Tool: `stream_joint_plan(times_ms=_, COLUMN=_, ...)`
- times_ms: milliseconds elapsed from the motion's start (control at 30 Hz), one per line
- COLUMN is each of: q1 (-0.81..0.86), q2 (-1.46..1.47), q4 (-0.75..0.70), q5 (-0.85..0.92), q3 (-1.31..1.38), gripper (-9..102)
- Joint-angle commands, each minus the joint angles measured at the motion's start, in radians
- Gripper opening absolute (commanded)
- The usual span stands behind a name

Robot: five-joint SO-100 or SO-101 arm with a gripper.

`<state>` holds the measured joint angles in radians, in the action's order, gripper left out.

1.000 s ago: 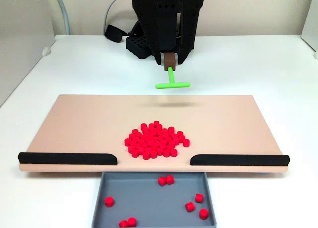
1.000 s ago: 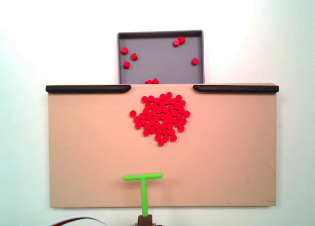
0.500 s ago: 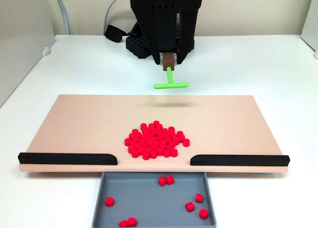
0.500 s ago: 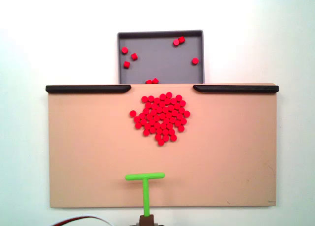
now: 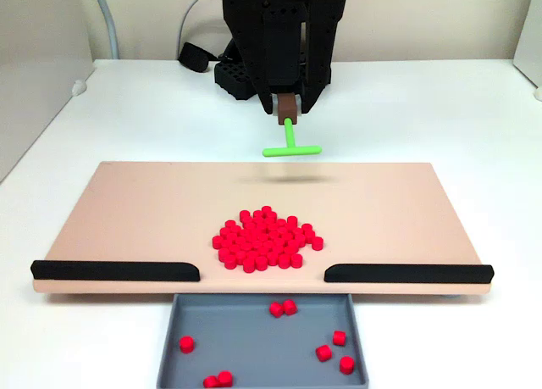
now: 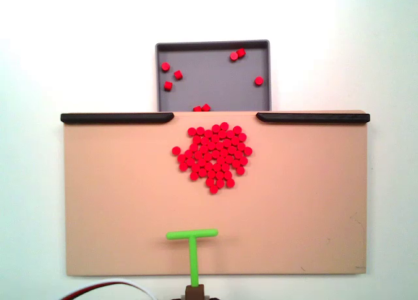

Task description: Gather the bottom side granules

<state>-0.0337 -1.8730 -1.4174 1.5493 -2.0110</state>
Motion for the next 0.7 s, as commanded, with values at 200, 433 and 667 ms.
stream_joint_plan(times_ms=200, q1=0.029, q2=-0.011, q4=0.003, q5=0.037, q3=0.020, gripper=0)
stream_joint_plan(times_ms=433, q1=0.043, q2=-0.012, q4=0.037, q5=0.035, q3=0.006, gripper=0)
stream_joint_plan(times_ms=667, q1=0.055, q2=-0.014, q4=0.097, q5=0.025, q3=-0.038, gripper=0)
